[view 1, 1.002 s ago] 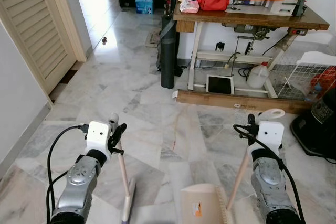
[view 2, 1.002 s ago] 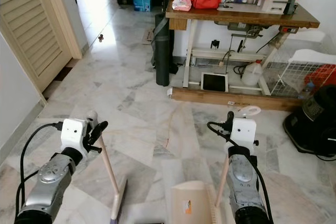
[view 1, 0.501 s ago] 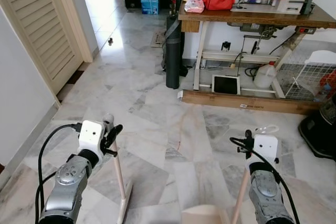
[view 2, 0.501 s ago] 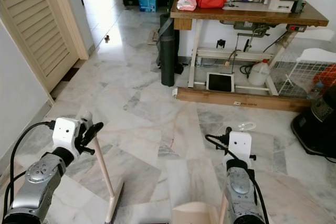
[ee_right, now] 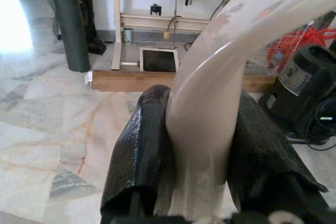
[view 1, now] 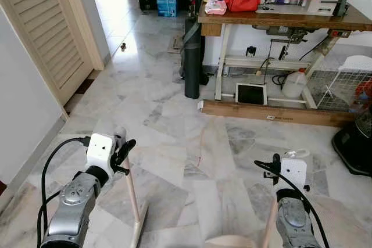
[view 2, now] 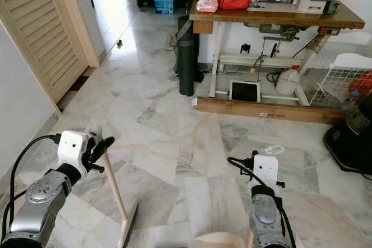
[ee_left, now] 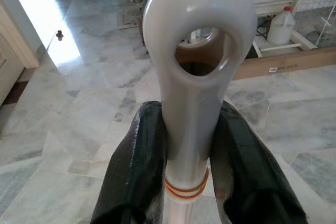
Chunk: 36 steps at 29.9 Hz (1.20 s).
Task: Sweep floor
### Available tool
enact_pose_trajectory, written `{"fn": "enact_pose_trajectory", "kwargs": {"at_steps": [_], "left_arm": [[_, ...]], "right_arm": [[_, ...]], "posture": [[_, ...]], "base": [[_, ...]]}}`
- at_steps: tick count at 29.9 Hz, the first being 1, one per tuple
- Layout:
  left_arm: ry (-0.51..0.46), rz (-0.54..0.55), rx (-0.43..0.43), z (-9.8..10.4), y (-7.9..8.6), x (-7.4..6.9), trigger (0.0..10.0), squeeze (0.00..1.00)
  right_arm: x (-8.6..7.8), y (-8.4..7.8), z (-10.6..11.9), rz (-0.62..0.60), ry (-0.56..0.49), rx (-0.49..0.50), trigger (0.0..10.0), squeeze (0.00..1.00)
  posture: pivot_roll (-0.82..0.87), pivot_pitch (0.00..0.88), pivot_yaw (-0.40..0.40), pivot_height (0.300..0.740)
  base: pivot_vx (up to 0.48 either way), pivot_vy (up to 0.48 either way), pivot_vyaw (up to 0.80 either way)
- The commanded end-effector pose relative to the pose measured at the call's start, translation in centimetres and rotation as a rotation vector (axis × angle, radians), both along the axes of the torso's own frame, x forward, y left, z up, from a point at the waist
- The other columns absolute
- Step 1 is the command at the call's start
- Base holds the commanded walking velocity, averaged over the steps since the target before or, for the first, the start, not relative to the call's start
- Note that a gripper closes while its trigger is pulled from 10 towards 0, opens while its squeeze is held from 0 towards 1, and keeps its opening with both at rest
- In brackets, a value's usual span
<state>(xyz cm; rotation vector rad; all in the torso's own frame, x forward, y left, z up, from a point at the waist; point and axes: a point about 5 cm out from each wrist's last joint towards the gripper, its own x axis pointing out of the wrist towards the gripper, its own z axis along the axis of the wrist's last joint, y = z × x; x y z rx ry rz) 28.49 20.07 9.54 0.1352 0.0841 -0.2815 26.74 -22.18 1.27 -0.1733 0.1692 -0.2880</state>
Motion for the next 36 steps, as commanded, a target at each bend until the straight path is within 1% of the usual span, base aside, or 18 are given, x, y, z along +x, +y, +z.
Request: {"fn": "enact_pose_trajectory", "kwargs": {"at_steps": [1,5,6,8,9,11,14,16,17,21,24,26,27,31,32,34,35,36], "left_arm": [[-0.036,0.004,0.008,1.0,0.3,0.1,10.0,0.0],[-0.015,-0.003,0.011,0.8,0.3,0.1,10.0,0.0],[0.041,-0.032,-0.002,0.3,0.1,0.1,10.0,0.0],[0.083,-0.054,-0.012,-0.1,0.0,0.1,10.0,0.0],[0.087,-0.056,-0.014,-0.1,0.0,0.1,10.0,0.0],[0.11,-0.055,0.014,-0.5,0.3,0.3,10.0,0.0],[0.135,-0.06,0.01,-0.7,0.3,0.5,10.0,0.0],[0.158,-0.082,0.005,-1.0,0.0,0.6,10.0,0.0],[0.194,-0.096,-0.015,-1.5,-0.4,0.7,10.0,0.0],[0.212,-0.093,-0.036,-1.7,-0.6,1.2,10.0,0.0],[0.24,-0.091,-0.073,-1.8,-0.9,1.8,10.0,0.0],[0.262,-0.091,-0.083,-2.1,-1.0,1.9,10.0,0.0],[0.289,-0.092,-0.098,-2.4,-1.0,2.0,10.0,0.0],[0.342,-0.107,-0.11,-2.7,-1.1,2.1,10.0,0.0],[0.342,-0.107,-0.11,-2.7,-1.1,2.1,10.0,0.0],[0.401,-0.125,-0.135,-3.0,-1.3,2.2,10.0,0.0],[0.401,-0.125,-0.135,-3.0,-1.3,2.2,10.0,0.0],[0.431,-0.13,-0.161,-3.0,-1.4,2.4,10.0,0.0]], "right_arm": [[0.3,-0.3,0.4,-0.001,-0.017,-0.017,10.0,0.0],[0.3,-0.5,0.4,-0.005,-0.014,-0.023,10.0,0.0],[0.0,-0.4,0.1,0.0,0.0,-0.025,10.0,0.0],[-0.2,-0.3,-0.2,0.002,0.01,-0.022,10.0,0.0],[-0.2,-0.3,-0.2,0.002,0.011,-0.021,10.0,0.0],[-0.6,-0.1,-0.7,0.01,0.029,-0.017,10.0,0.0],[-0.9,0.0,-1.0,0.015,0.046,-0.01,10.0,0.0],[-1.1,0.1,-1.3,0.02,0.058,-0.008,10.0,0.0],[-1.3,0.3,-1.6,0.027,0.075,-0.002,10.0,0.0],[-1.7,0.5,-2.0,0.037,0.096,0.009,10.0,0.0],[-1.9,0.7,-2.3,0.041,0.104,0.022,10.0,0.0],[-1.9,0.9,-2.4,0.041,0.105,0.031,10.0,0.0],[-1.9,1.1,-2.5,0.047,0.109,0.039,10.0,0.0],[-1.8,1.2,-2.5,0.045,0.109,0.051,10.0,0.0],[-1.8,1.2,-2.5,0.045,0.109,0.051,10.0,0.0],[-1.8,1.2,-2.5,0.044,0.11,0.054,10.0,0.0],[-1.8,1.2,-2.5,0.044,0.11,0.054,10.0,0.0],[-1.8,1.1,-2.4,0.04,0.108,0.057,10.0,0.0]], "posture": [[0.1,0.006,0.04,0.74],[0.1,0.008,0.042,0.74],[0.11,0.012,0.042,0.74],[0.11,0.012,0.041,0.74],[0.11,0.012,0.041,0.74],[0.11,0.014,0.04,0.74],[0.1,0.014,0.04,0.74],[0.1,0.013,0.039,0.74],[0.1,0.013,0.038,0.74],[0.09,0.009,0.034,0.74],[0.09,0.007,0.035,0.74],[0.07,0.008,0.037,0.74],[0.07,0.008,0.037,0.74],[0.06,0.007,0.036,0.74],[0.06,0.007,0.036,0.74],[0.06,0.005,0.037,0.74],[0.06,0.005,0.037,0.74],[0.05,0.005,0.036,0.74]], "base": [[0.0,0.0,0.0],[0.0,0.0,0.0],[0.0,0.0,0.0],[0.0,0.0,0.0],[0.0,0.0,0.0],[0.0,0.0,0.0],[0.0,0.0,0.0],[0.0,0.0,0.0],[0.0,0.0,0.0],[0.0,0.0,0.0],[0.0,0.0,0.0],[0.0,0.0,0.0],[0.0,0.0,0.0],[0.0,0.0,0.0],[0.0,0.0,0.0],[0.0,0.0,0.0],[0.0,0.0,0.0],[0.0,0.0,0.0]]}}
